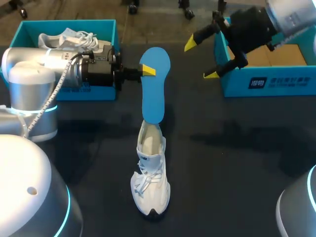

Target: Take the shoe out of the shoebox, open the shoe tongue, remove and reinsert the insole, then place the shoe into the shoebox

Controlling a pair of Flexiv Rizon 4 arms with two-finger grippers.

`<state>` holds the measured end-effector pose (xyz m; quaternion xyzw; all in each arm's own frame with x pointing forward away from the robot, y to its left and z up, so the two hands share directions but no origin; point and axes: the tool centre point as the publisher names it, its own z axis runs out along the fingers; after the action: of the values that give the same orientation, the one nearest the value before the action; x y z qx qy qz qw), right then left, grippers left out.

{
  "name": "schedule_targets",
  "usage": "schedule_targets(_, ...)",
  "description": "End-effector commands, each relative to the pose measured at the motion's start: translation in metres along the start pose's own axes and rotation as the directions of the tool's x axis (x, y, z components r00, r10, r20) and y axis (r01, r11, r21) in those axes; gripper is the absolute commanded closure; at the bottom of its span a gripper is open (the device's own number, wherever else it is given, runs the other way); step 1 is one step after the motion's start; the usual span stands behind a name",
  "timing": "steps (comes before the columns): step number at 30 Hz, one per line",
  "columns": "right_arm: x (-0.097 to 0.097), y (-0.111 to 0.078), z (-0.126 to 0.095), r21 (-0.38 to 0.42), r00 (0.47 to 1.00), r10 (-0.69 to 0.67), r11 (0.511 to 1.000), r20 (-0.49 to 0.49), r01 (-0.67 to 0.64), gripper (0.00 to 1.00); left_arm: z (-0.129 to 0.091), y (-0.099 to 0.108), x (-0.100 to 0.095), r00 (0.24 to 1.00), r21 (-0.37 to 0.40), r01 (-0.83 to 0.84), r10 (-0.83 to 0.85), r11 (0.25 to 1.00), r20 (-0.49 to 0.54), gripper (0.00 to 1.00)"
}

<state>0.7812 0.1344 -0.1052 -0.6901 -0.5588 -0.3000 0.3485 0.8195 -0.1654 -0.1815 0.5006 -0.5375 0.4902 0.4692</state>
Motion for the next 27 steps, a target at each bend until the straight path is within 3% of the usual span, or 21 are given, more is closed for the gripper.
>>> schedule_targets(1,-0.01,-0.005,0.0,-0.01,0.949,-0.017,1.0,-0.315,0.015,0.0,0.0,0.001,0.0,1.0,0.0,0.0,0.0,1.0,0.002,1.0)
schedule_targets(8,-0.02,-0.002,-0.003,-0.018,0.907,-0.064,0.998,-0.416,0.063,0.0,0.0,0.001,0.0,1.0,0.0,0.0,0.0,1.0,0.002,1.0)
schedule_targets(17,-0.018,-0.001,-0.002,-0.015,0.9,-0.068,0.998,-0.431,0.068,0.0,-0.009,-0.004,0.008,0.997,-0.004,-0.068,0.068,0.998,-0.027,1.0)
schedule_targets(27,-0.017,0.002,0.002,-0.002,0.891,-0.06,0.998,-0.451,0.066,0.0,-0.027,-0.017,0.031,0.93,0.003,-0.361,0.36,0.933,-0.071,1.0)
